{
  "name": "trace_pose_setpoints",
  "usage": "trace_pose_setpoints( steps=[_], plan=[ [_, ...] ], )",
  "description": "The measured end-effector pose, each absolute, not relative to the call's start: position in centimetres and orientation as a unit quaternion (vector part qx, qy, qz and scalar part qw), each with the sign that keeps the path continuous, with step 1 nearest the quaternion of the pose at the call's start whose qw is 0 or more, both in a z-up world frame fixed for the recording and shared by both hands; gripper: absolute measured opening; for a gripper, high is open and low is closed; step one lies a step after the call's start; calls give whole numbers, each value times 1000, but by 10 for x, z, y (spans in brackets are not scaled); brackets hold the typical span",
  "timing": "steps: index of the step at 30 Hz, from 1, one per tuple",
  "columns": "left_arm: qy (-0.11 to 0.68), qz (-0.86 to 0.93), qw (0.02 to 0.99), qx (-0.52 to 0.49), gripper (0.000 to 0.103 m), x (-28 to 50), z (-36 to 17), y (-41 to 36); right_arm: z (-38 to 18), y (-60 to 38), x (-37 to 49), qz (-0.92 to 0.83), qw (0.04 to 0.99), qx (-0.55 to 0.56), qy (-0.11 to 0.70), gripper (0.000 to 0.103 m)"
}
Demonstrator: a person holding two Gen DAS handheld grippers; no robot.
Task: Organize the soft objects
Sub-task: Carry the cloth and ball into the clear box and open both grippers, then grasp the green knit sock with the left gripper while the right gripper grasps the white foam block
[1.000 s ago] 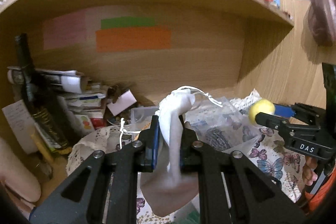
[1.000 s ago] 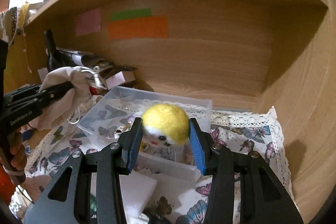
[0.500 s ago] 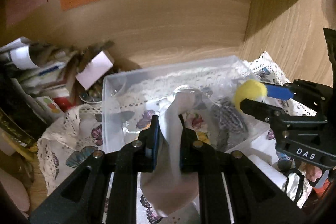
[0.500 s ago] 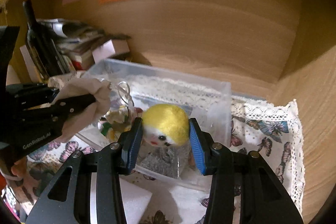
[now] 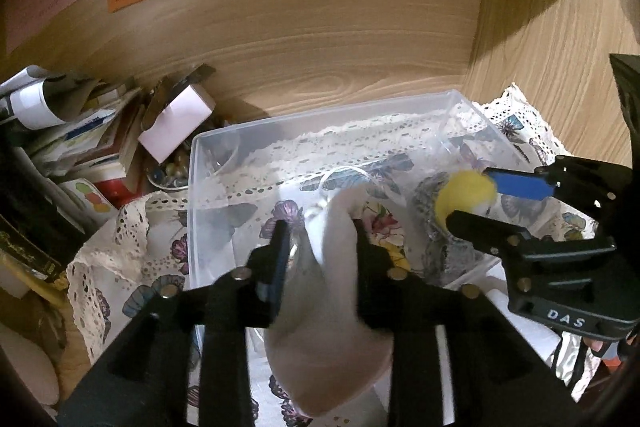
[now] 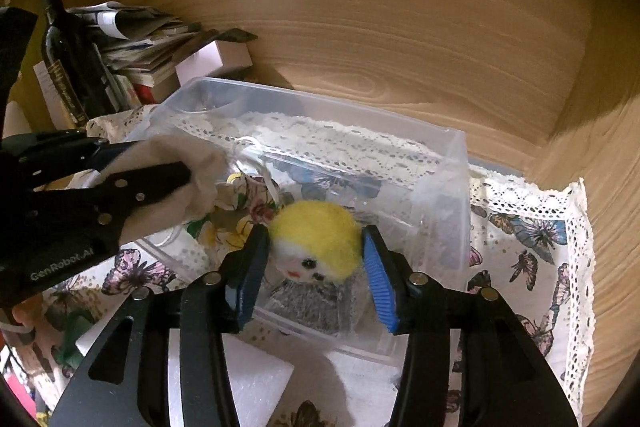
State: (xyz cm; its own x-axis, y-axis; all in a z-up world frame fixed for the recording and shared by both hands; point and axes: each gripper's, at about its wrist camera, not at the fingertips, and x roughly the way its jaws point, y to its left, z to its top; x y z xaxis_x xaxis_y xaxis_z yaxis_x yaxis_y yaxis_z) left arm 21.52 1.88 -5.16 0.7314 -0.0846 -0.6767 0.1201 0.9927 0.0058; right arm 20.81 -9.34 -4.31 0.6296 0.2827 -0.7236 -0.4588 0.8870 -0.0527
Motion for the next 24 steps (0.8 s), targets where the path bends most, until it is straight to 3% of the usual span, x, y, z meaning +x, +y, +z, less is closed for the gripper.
trace_pose_setpoints(
  steps=[3, 13, 24],
  plan=[
    [356, -55, 933, 17, 50, 211, -47, 21, -36, -96, 202, 205, 902, -114, 363, 61],
    [320, -52, 946, 21, 82, 177, -27, 18, -16, -112, 171, 211, 916, -111, 323, 70],
    [309, -39, 950, 17, 95, 128, -27, 29, -19, -120, 120, 229, 916, -120, 308, 70]
  ],
)
